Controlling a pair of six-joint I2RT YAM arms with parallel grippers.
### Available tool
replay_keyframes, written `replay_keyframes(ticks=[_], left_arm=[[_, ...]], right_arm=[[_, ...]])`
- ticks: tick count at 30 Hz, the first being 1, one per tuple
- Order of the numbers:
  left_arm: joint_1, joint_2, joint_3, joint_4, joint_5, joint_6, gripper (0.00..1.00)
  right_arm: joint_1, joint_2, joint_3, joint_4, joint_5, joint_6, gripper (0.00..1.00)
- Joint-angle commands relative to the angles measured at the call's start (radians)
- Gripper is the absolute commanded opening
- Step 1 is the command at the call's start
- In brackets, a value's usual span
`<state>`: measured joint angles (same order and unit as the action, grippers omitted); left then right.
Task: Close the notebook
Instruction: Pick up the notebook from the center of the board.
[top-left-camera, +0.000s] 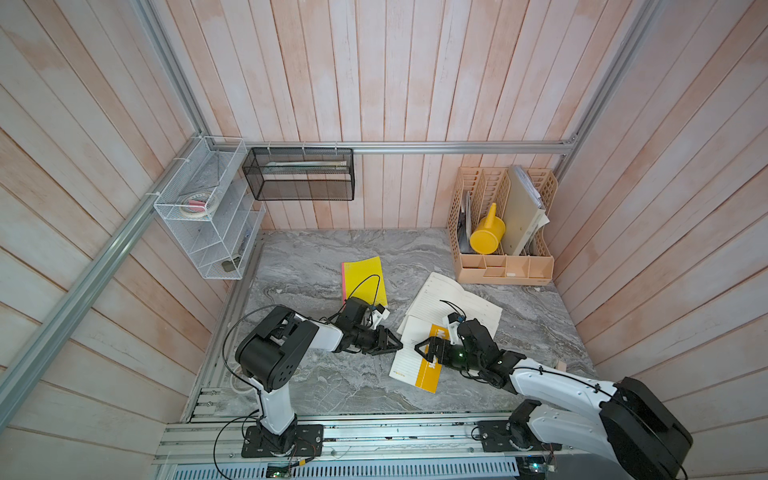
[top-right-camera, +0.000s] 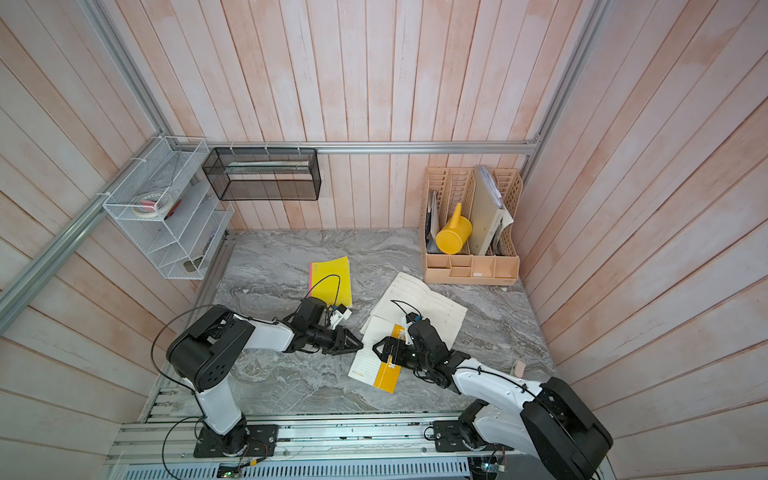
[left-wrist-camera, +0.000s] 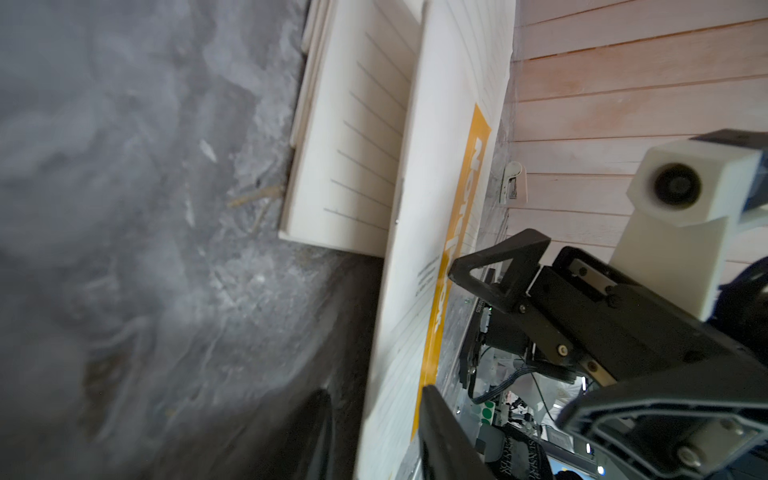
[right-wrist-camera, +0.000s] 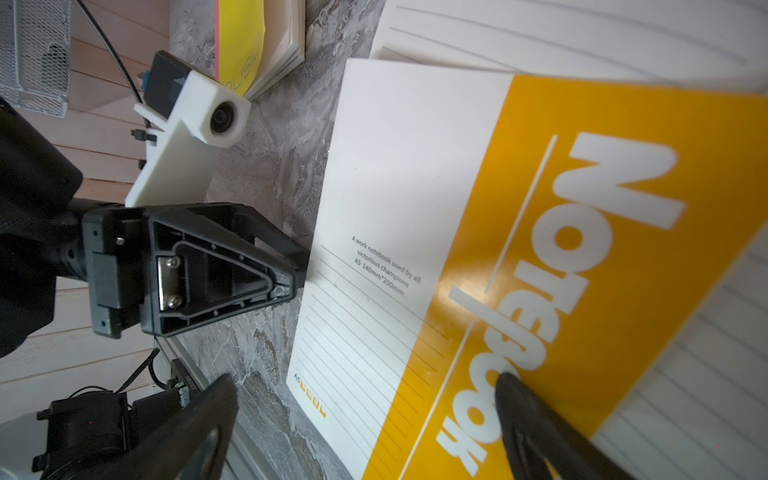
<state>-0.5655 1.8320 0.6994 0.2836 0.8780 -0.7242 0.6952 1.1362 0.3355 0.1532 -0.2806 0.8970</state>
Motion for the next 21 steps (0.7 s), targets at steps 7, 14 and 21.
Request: replay_keyframes(ticks=[7, 14, 21], left_arm=[[0.003, 0.055, -0.012, 0.172, 0.094, -0.082, 0.32], [0.003, 0.094, -0.006, 0.201, 0.145, -0.096, 0.05], [0.003, 0.037, 0.003, 0.143, 0.151, -0.073, 0.0]], right_arm=[[0.007, -0.006, 0.016, -0.027, 0.019, -0.003, 0.98], [0.006, -0.012, 0.015, -0.027, 0.021, -0.003, 0.98], [0.007, -0.023, 0.028, -0.041, 0.023, -0.01, 0.98]])
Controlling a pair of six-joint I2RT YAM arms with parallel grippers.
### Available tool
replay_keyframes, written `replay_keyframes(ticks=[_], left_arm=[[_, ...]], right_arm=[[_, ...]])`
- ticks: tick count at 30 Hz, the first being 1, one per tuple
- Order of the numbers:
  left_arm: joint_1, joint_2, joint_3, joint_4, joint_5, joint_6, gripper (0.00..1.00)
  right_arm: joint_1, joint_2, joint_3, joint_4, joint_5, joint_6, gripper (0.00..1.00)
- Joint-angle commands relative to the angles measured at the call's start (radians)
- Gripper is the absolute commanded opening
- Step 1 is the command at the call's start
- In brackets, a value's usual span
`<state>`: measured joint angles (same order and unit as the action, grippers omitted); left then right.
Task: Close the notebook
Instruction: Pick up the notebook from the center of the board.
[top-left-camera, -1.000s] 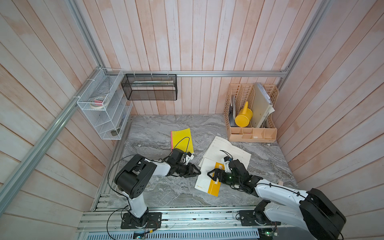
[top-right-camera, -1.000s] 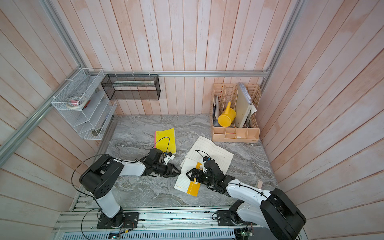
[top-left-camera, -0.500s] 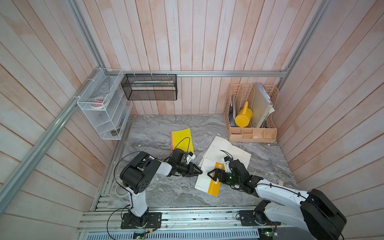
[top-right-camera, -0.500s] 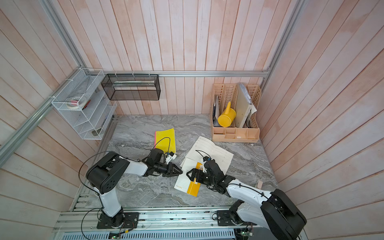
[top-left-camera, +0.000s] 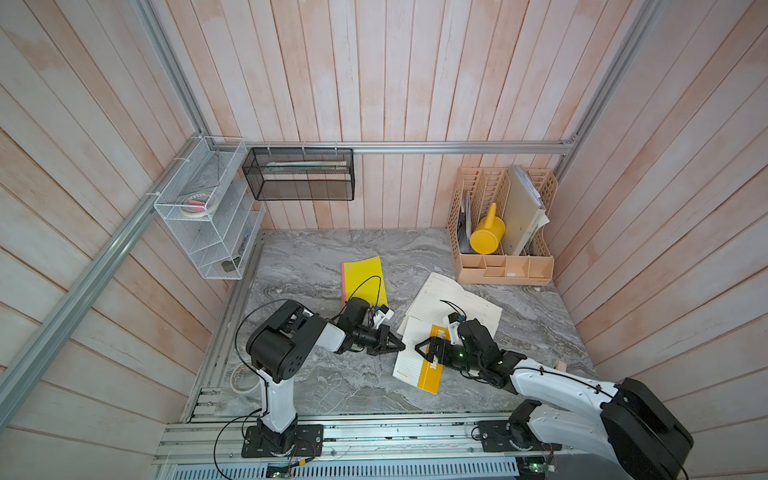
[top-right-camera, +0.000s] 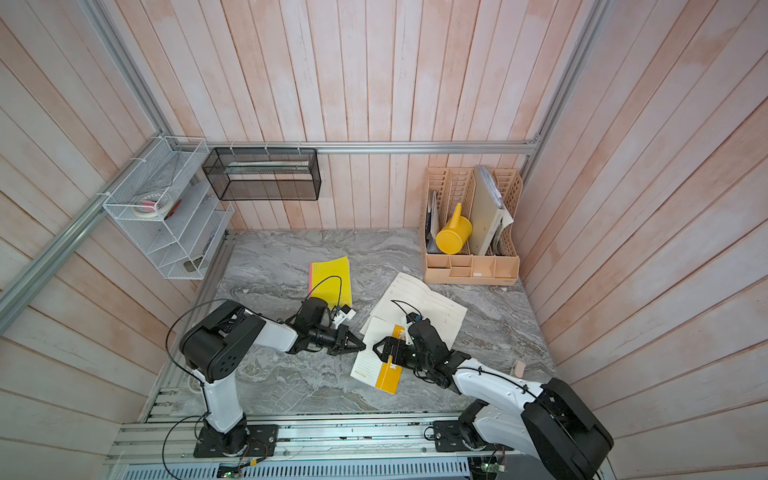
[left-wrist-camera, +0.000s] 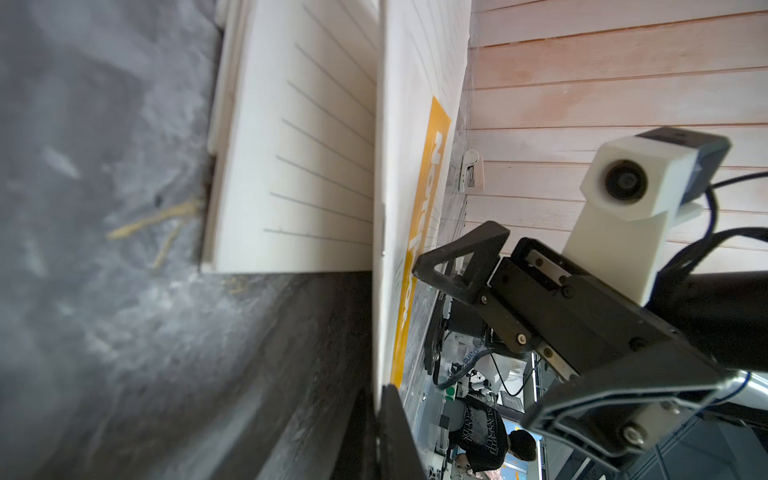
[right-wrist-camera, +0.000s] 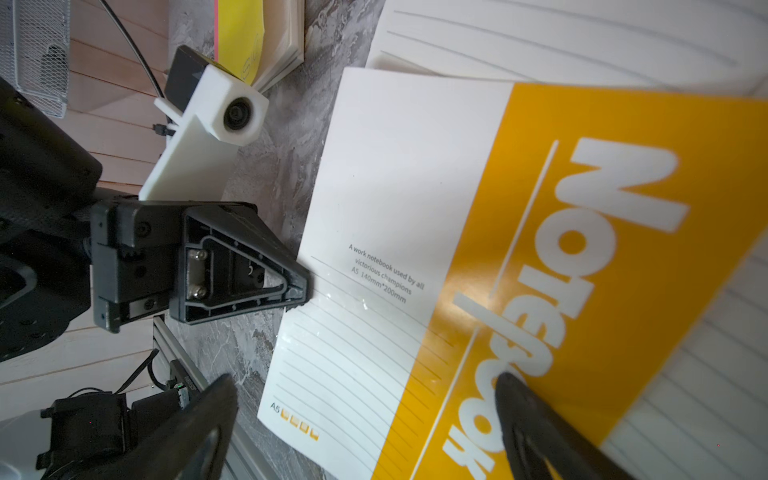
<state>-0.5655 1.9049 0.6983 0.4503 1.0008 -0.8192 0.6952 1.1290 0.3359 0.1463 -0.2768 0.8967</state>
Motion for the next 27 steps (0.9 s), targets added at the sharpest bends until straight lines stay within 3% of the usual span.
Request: replay_keyframes(ticks=[1, 12, 20, 27], left_arm=[[0.003, -0.046, 0.009, -0.041, 0.031, 0.028, 0.0], [0.035, -0.163, 0.078, -0.257, 0.052, 0.096, 0.0], [0.199, -0.279, 0.228, -0.505, 0.051, 0.22, 0.0], [0.322, -0.27, 0.382, -0.601, 0.031, 0.271, 0.0]], right_arm=[[0.006, -0.019, 0.031, -0.038, 0.022, -0.012, 0.98], [-0.001, -0.05, 0.229, -0.174, 0.075, -0.119, 0.98], [-0.058, -0.121, 0.284, -0.226, 0.113, -0.162, 0.98], [-0.099, -0.154, 0.23, -0.224, 0.084, -0.154, 0.98]])
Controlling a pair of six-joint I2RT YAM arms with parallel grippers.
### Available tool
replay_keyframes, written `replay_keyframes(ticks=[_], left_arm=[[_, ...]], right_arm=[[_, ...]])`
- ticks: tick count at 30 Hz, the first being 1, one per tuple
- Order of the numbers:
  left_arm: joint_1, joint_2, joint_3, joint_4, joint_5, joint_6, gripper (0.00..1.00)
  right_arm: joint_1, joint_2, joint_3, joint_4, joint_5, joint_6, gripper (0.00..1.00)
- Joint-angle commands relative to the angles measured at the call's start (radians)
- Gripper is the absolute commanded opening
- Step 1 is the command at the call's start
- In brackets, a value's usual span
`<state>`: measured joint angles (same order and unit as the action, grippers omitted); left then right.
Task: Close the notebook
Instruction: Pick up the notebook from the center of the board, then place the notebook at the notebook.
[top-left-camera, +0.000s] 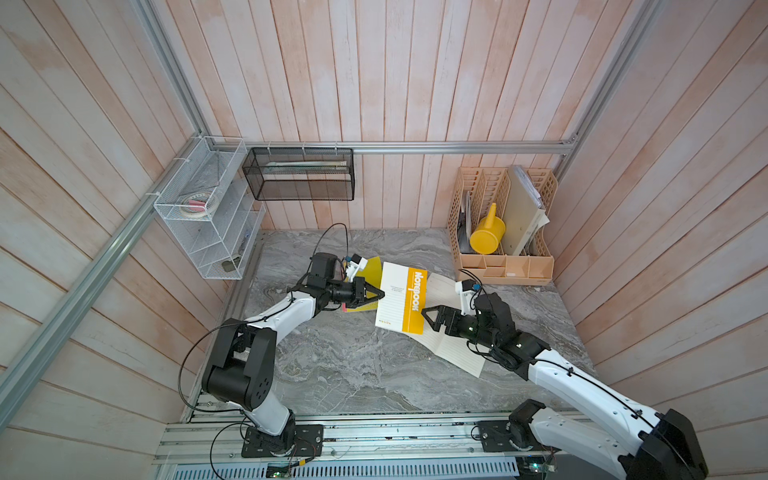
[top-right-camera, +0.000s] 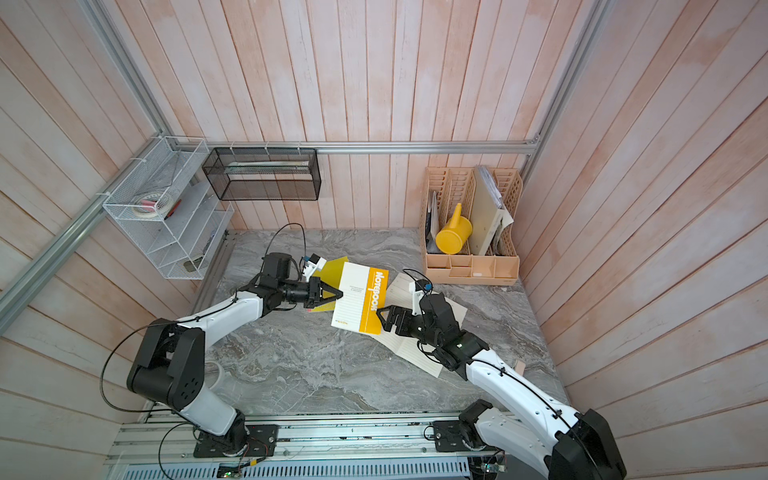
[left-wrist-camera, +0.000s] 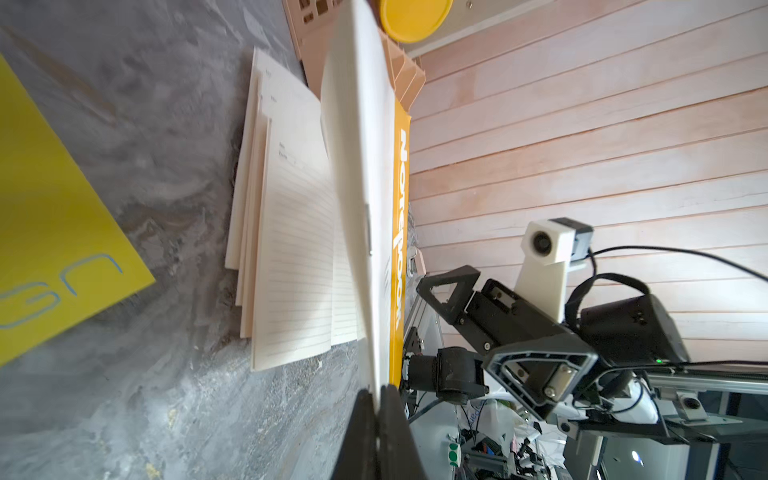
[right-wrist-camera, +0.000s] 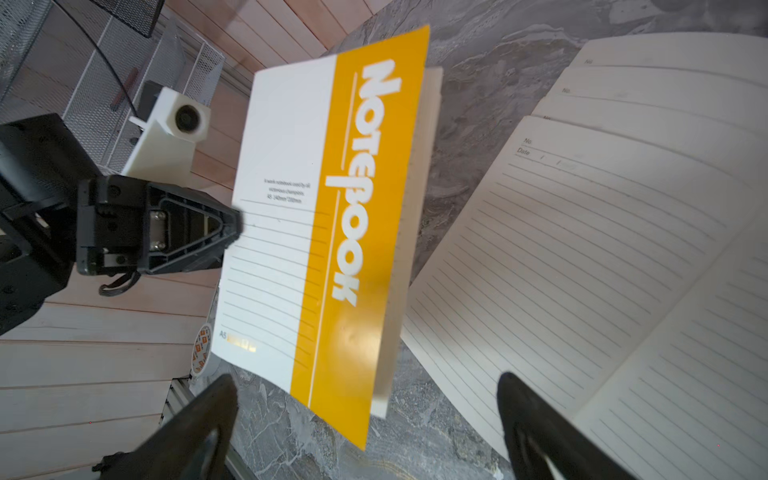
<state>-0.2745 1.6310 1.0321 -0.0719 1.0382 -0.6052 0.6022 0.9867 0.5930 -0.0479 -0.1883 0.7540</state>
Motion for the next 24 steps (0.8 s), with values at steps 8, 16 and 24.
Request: replay_keyframes(ticks=[8, 16, 24], left_arm=[[0.14, 0.08, 0.148, -0.093, -0.008, 0.086, 0.0], [0.206, 0.183, 0.188, -0.036, -0.026, 0.063, 0.0], [0.219, 0.29, 0.24, 0.028, -0.034, 0.015, 0.0]], right_arm=[[-0.016, -0.02, -0.058, -0.012, -0.014, 0.001, 0.98], [-0.028, -0.004, -0.048, -0.006, -0.028, -0.004, 0.98], [-0.036, 0.006, -0.056, -0.002, -0.04, -0.001, 0.98]])
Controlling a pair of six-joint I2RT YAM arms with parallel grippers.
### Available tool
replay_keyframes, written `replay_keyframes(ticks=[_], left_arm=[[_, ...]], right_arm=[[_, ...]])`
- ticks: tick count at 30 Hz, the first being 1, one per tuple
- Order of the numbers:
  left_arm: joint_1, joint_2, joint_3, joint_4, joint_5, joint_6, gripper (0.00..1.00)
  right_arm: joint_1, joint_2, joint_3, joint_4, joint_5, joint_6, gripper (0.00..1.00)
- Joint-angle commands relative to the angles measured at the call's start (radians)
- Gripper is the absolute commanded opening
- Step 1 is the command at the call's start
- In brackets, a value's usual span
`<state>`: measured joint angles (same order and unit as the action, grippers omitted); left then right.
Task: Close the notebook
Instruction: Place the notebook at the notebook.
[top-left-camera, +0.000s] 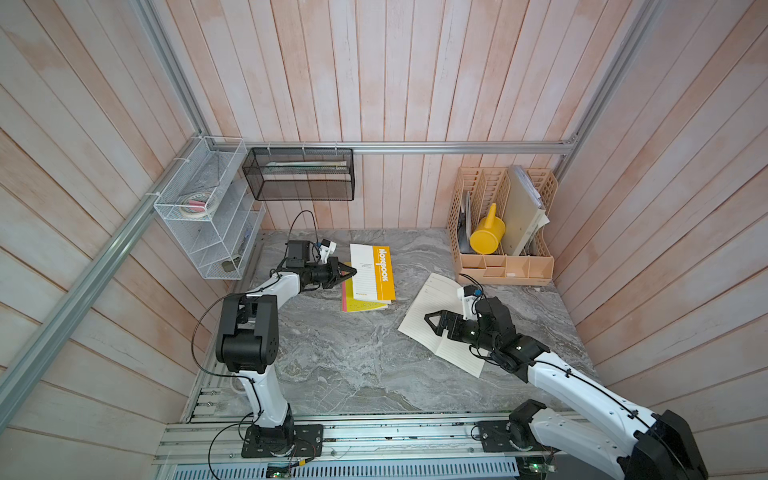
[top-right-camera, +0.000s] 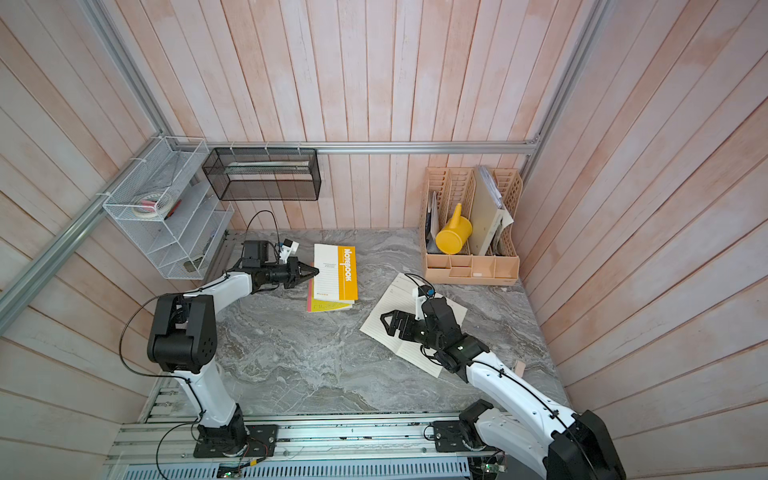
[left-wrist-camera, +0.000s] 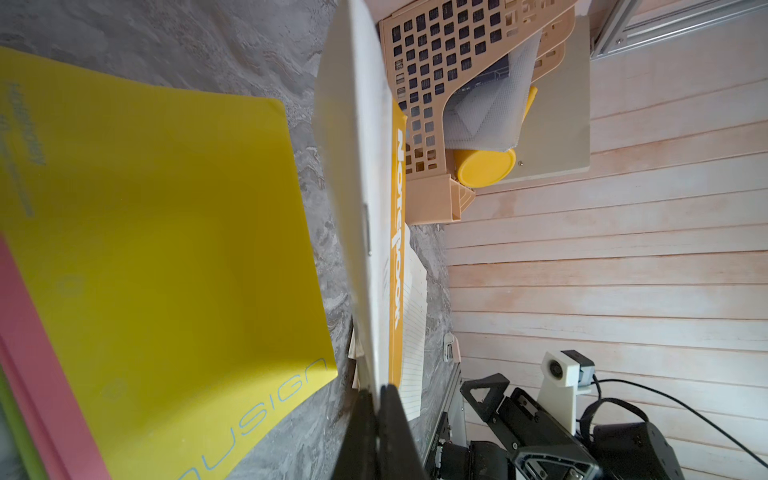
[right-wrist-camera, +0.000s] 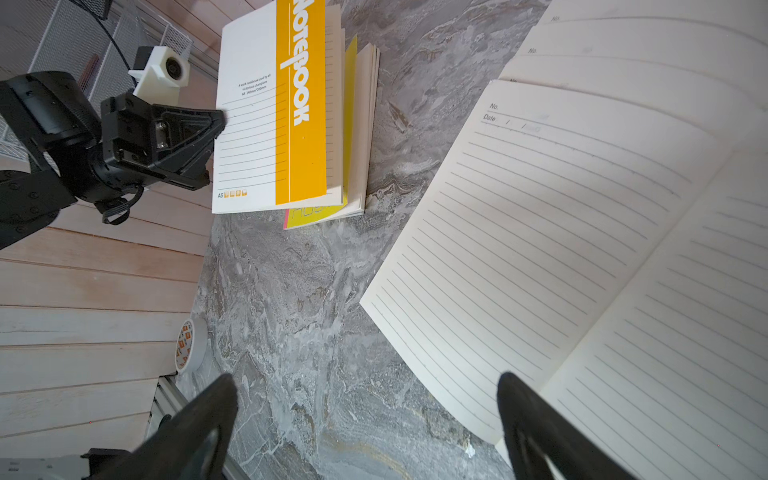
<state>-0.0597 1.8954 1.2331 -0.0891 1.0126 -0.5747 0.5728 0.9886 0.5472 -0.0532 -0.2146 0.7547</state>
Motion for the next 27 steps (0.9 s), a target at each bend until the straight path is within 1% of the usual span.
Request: replay_keyframes(ticks=[1, 6, 17, 27], left_arm=[[0.004, 0.038, 0.047, 0.045, -0.012, -0.017, 0.0], [0.012, 0.096, 0.08, 0.037, -0.006, -0.014, 0.0], [0.051, 0.156, 0.079, -0.025, -0.007, 0.04, 0.0], [0.058, 0.219, 0.107, -0.073, 0.01, 0.065, 0.0]], right_arm=[[-0.007, 0.002, -0.01, 0.002, -0.014, -0.002, 0.98], [-0.015, -0.004, -0.014, -0.007, -0.016, -0.002, 0.98], [-0.019, 0.0, -0.026, 0.0, -0.024, 0.002, 0.98], [-0.02, -0.011, -0.037, 0.001, -0.026, 0.008, 0.98]])
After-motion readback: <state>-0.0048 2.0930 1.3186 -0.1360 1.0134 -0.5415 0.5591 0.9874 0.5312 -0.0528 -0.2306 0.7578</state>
